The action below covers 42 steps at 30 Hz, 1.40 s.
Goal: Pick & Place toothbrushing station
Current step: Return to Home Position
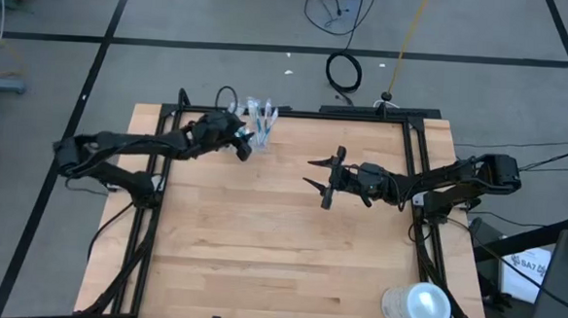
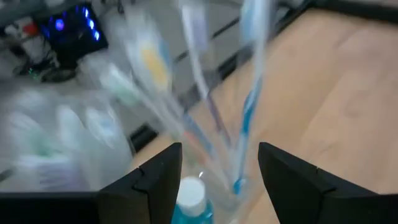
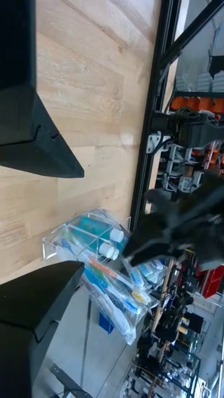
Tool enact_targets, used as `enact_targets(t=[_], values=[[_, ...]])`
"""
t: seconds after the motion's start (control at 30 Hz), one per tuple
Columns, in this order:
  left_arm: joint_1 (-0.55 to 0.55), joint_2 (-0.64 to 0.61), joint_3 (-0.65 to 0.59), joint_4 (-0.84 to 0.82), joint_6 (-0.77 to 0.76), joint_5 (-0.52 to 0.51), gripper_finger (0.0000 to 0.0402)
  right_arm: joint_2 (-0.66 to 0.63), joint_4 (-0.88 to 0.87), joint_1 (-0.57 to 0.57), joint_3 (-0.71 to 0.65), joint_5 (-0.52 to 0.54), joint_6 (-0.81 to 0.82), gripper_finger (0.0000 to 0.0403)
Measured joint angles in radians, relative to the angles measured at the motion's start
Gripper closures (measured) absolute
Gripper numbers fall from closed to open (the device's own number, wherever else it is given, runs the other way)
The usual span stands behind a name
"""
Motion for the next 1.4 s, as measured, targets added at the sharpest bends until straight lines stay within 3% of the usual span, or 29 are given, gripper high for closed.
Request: enact_targets(t=[0.17, 0.33, 0.47, 0.63, 0.73, 1.1, 1.3, 1.4], values=[[-0.039, -0.198, 0.001, -0.137, 0.024, 0.0, 0.0198, -0.016, -0.017, 0.009, -0.001, -0.033, 0.014, 0.0179], [-0.075, -0.425, 0.0, -0.321, 0.026, 0.0, 0.0227, -0.124, -0.135, 0.048, -0.001, -0.025, -0.02, 0.0203], [-0.123, -0.589, -0.002, -0.43, 0.026, 0.028, 0.0259, -0.272, -0.305, 0.07, -0.001, 0.001, 0.013, 0.0257], [-0.204, -0.784, -0.085, -0.41, 0.031, 0.049, 0.0302, -0.482, -0.534, 0.102, -0.001, -0.001, 0.089, 0.0351], [-0.241, -0.897, -0.157, -0.393, 0.07, 0.06, 0.0325, -0.594, -0.558, 0.131, -0.056, -0.004, 0.08, 0.0393], [-0.364, -1.198, -0.259, -0.435, 0.069, 0.188, 0.0397, -1.085, -0.529, 0.153, -0.377, -0.024, 0.125, 0.0393], [-0.424, -1.295, -0.264, -0.5, 0.151, 0.235, 0.0379, -1.283, -0.632, 0.153, -0.447, -0.236, 0.132, 0.04], [-0.439, -1.293, -0.272, -0.538, 0.18, 0.235, 0.0378, -1.344, -0.654, 0.153, -0.465, -0.235, 0.126, 0.04]])
